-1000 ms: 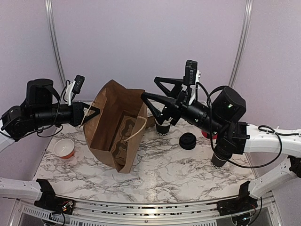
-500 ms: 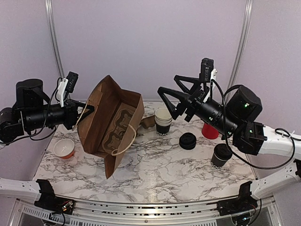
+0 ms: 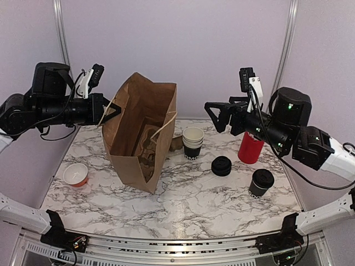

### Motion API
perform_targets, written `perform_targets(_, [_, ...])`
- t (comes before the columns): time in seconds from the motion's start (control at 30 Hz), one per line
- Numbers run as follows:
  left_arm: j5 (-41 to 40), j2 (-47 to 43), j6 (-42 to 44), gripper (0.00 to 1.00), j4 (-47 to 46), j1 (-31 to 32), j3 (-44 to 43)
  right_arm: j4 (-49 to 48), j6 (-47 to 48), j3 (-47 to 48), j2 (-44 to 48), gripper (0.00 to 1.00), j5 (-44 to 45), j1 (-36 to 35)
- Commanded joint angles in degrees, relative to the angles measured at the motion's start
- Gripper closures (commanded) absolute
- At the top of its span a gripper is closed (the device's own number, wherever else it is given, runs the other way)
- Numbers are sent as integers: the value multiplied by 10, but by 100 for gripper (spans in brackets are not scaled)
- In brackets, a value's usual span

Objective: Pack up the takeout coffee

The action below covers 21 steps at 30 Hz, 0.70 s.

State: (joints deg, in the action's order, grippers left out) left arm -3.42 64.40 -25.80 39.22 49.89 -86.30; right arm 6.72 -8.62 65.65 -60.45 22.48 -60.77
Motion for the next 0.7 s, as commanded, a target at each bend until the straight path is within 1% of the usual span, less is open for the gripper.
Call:
perform_targets(0.0, [55, 27, -94, 100, 44, -37, -13, 173, -60, 67, -16, 0, 46, 16])
perform_targets(0.1, [88, 26, -137, 100, 33, -79, 20, 242, -98, 82, -22, 0, 55, 24])
perform_targets(0.2, [143, 8, -185, 100, -18, -132, 82, 313, -133, 101, -31, 0, 53, 33])
perform_targets(0.33, [187, 1, -213, 99, -55, -170, 135, 393, -174, 116, -36, 0, 60, 40])
perform_targets(0.43, [190, -3, -207, 81, -66, -176, 147, 460, -210, 121, -40, 0, 63, 52])
perform_targets(0.47, [189, -5, -203, 72, -66, -176, 148, 480, -221, 121, -39, 0, 64, 56])
perform_targets(0.5, [187, -6, -198, 60, -66, -176, 147, 496, -233, 119, -36, 0, 68, 59])
perform_targets(0.53, [186, -9, -194, 51, -70, -176, 146, 508, -242, 115, -32, 0, 72, 61])
perform_targets(0.63, [182, -21, -180, 33, -81, -176, 138, 535, -266, 103, -18, 0, 92, 62])
perform_targets(0.67, [180, -25, -171, 30, -82, -176, 134, 545, -272, 99, -16, 0, 97, 62])
